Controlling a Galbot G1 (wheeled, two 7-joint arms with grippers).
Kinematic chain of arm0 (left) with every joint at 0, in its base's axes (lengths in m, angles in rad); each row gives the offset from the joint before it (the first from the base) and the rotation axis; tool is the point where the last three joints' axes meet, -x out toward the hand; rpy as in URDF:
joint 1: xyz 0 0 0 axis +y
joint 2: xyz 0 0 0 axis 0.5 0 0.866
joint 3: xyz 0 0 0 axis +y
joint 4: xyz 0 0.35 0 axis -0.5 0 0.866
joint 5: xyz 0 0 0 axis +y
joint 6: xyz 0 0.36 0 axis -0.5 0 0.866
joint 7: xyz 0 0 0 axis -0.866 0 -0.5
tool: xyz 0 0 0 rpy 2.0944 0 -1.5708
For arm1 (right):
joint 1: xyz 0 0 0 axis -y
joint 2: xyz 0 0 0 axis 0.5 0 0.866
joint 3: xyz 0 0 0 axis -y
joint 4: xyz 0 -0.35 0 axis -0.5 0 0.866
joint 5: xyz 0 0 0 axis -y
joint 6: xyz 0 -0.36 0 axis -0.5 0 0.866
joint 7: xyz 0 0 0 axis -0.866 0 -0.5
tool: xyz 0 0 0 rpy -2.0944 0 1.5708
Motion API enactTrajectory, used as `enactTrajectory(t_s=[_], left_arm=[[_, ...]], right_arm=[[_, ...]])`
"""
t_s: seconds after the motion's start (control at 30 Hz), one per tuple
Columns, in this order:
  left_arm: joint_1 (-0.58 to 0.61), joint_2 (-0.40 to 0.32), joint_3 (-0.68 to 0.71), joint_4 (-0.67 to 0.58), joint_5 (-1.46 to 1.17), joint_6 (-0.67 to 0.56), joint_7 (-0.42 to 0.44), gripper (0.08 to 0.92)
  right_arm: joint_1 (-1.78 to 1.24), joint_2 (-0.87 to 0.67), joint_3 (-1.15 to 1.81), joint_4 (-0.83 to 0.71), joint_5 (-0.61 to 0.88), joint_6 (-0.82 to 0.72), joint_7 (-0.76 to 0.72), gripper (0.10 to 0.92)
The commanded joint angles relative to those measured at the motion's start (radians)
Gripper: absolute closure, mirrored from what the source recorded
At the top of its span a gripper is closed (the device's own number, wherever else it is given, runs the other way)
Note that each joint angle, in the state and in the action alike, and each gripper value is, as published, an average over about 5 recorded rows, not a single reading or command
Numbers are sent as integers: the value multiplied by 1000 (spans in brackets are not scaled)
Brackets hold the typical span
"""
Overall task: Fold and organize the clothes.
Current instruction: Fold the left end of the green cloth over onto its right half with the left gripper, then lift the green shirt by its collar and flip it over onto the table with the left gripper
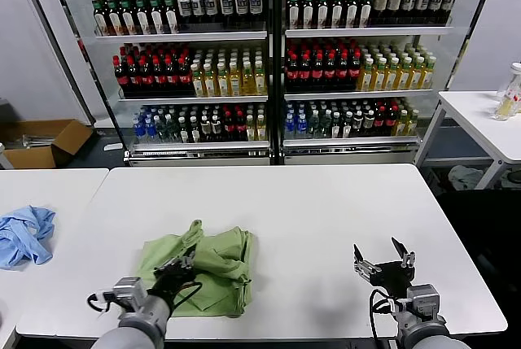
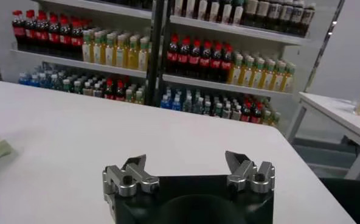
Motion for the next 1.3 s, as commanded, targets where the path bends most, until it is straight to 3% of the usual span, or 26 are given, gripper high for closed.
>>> enactTrajectory(t_s=[0.03,0.47,0.63,0.83,1.0,1.3], left_arm=[[-85,-34,106,57,-53,5,4,905],[-100,-113,186,104,-37,-47,28,883],[-63,-111,152,45,-26,-111,98,753],[40,7,-48,-77,110,-147,145,580],[110,65,-188,71,279,-95,125,433],[111,19,-196,184,247,-25,92,199]], right_arm=[[-6,4,7,3,-5,-1,1,203],[4,12,-7,9,-12,-6,4,203],[21,17,-21,13,-12,-14,4,203],[53,17,-33,7,-8,-17,1,203],[72,24,-37,-6,-7,-14,-6,203],[64,19,-25,-15,-6,-3,-16,203]])
